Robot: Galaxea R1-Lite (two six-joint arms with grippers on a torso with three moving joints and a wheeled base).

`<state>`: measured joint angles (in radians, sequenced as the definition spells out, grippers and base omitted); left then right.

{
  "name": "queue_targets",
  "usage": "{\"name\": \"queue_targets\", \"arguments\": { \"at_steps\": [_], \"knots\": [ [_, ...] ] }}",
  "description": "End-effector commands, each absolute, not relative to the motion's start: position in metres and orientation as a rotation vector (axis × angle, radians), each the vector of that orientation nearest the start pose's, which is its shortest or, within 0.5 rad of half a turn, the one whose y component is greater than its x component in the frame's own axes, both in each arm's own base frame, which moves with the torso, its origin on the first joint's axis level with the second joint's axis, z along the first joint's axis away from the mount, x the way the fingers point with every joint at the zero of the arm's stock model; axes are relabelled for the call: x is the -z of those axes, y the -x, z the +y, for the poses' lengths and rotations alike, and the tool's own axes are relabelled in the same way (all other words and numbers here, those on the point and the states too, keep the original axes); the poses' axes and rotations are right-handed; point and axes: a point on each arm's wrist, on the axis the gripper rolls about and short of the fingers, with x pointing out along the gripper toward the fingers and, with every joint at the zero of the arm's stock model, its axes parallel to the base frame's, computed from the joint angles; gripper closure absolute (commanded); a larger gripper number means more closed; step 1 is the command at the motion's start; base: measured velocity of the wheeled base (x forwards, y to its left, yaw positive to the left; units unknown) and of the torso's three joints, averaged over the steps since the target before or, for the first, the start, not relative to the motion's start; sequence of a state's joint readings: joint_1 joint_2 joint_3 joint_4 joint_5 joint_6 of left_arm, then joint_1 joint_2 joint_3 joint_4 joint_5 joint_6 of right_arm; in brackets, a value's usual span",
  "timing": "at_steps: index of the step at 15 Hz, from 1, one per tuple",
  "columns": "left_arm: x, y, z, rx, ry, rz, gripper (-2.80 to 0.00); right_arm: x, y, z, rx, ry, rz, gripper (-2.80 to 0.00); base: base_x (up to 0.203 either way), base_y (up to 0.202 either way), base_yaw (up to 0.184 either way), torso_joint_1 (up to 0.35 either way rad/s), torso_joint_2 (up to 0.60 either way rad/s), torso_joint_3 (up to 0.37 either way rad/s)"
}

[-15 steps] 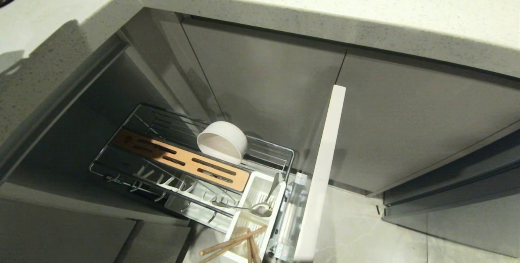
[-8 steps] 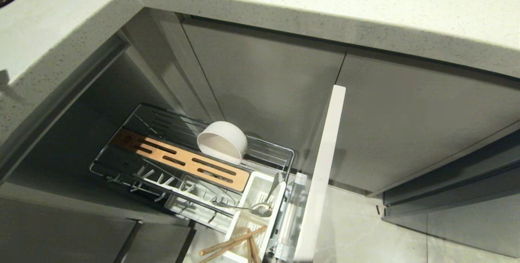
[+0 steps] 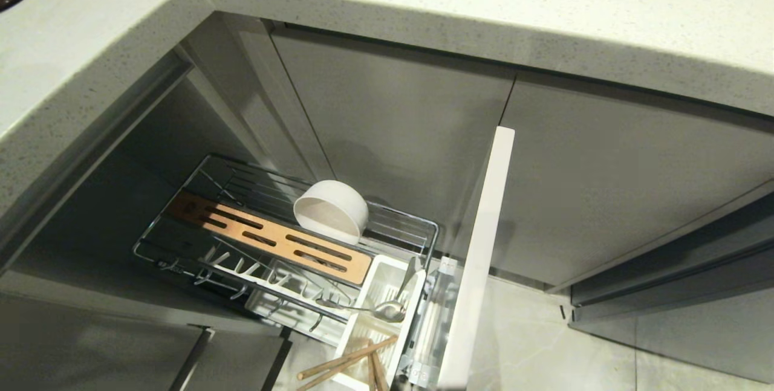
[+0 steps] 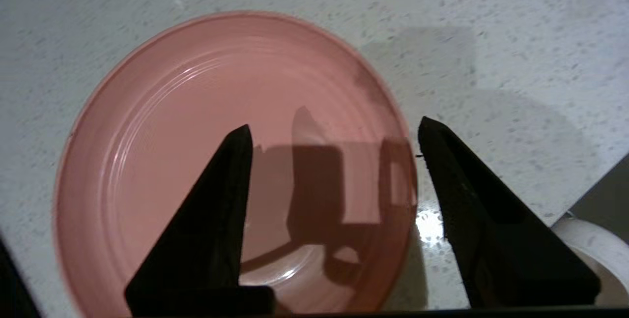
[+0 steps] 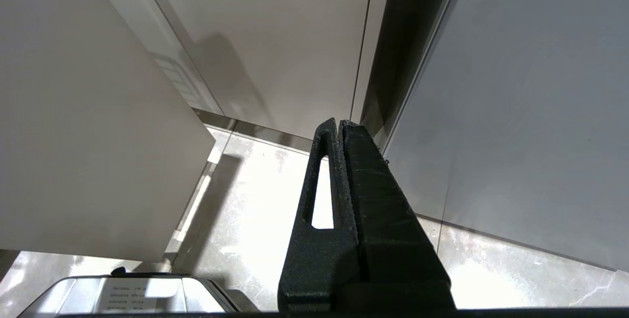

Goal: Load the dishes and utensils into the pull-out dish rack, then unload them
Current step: Pick up the plate and place it in the cupboard

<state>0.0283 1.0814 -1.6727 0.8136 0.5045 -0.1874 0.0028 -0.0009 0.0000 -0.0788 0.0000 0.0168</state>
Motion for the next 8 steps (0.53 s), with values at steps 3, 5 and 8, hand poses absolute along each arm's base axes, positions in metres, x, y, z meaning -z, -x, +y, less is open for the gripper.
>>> {"name": "queue_targets", "arguments": {
  "at_steps": [3, 5, 8],
  "knots": [
    [-0.395, -0.076, 0.015, -0.573, 0.115, 0.253, -2.80, -0.076, 0.021, 0.000, -0.004, -0.017, -0.053, 0.00, 0.000, 0.000, 0.000, 0.000, 0.00, 0.000],
    [-0.390, -0.090, 0.015, -0.574, 0.108, 0.294, -2.80, -0.076, 0.021, 0.000, -0.004, -0.017, -0.053, 0.00, 0.000, 0.000, 0.000, 0.000, 0.00, 0.000],
    [-0.384, -0.101, 0.016, -0.574, 0.106, 0.332, -2.80, -0.076, 0.021, 0.000, -0.004, -0.017, -0.054, 0.00, 0.000, 0.000, 0.000, 0.000, 0.00, 0.000]
  ]
}}
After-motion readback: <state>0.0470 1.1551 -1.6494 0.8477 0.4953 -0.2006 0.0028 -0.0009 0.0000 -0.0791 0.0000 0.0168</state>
